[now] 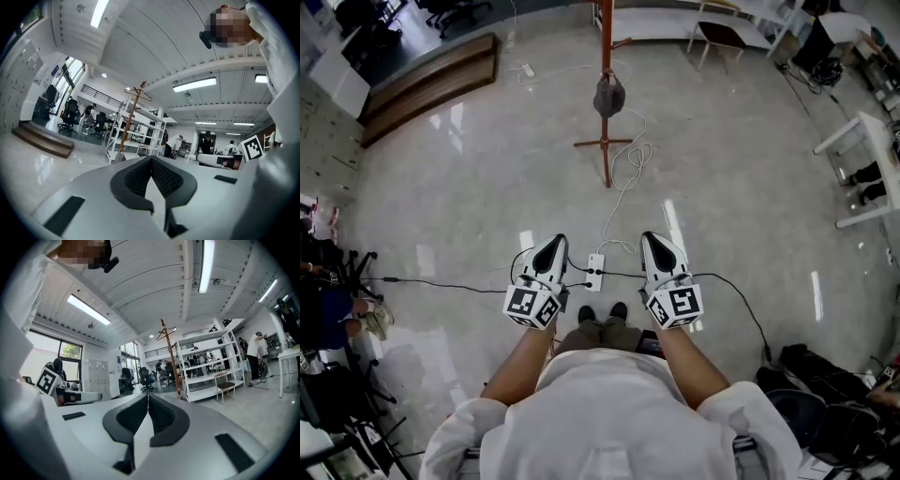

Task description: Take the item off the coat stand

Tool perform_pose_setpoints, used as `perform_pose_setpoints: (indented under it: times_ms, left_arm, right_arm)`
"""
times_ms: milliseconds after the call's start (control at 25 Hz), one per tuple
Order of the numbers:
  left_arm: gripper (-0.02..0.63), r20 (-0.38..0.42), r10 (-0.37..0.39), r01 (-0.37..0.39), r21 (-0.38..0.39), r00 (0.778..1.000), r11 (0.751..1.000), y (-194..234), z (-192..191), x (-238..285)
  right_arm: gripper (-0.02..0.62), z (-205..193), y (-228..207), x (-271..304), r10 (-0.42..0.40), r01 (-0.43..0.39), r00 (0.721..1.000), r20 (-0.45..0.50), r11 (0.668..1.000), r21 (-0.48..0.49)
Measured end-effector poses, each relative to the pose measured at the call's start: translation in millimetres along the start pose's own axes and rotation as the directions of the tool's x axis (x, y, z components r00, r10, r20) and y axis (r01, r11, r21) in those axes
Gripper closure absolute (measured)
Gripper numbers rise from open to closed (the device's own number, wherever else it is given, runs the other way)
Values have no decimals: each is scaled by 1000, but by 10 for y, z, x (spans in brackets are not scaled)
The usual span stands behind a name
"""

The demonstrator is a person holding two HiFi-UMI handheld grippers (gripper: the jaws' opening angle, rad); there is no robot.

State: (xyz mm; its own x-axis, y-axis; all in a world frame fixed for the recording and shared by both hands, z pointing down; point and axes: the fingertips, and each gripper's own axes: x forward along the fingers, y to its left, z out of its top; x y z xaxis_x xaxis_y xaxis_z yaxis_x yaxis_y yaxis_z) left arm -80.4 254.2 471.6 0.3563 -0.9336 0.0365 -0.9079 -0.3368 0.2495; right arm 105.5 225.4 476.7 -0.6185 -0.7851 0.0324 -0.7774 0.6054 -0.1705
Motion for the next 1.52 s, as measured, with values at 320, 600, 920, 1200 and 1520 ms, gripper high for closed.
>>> perform_pose_setpoints:
  times_ms: [320, 600, 920, 1200, 1520]
  left_arm:
    - [592, -11, -54, 54, 32, 998, 998, -271, 83, 241]
    - [592, -28, -71, 71, 18, 997, 997, -571, 68, 303]
    - [592, -21, -80, 81, 28, 997, 996, -602, 62, 430]
    - [592, 18, -69, 68, 29, 997, 997, -308, 89, 773]
    - [592, 50, -81, 82, -6, 995, 997, 231, 114, 1490]
  right_arm:
    - [569, 116, -369, -290, 18, -19, 999, 42, 999, 27]
    - [569, 199, -569, -500, 20, -27, 996, 90, 997, 78]
    - [569, 251, -711, -540, 21, -31, 993, 115, 995, 90]
    - [569, 271, -854, -211, 26, -32, 993, 114, 998, 53]
    - [569, 130, -1103, 559, 38, -39, 998, 54, 999, 21]
